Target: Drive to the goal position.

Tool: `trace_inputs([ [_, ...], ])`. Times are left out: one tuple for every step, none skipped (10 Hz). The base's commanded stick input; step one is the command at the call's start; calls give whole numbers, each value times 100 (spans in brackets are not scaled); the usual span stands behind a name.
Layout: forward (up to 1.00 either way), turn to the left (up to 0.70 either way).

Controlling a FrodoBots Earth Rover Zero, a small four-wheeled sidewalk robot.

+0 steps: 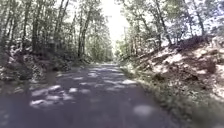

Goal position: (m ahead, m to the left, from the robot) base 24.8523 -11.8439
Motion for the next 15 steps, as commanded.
trace_inputs([
  [45, 0],
  [45, 0],
  [45, 0],
  [45, 0],
  [45, 0],
  [45, 0],
  [45, 14],
  [45, 27],
  [45, 27],
  [45, 27],
  [45, 26],
  [45, 17],
  [45, 7],
  [45, 5],
  [45, 14],
])
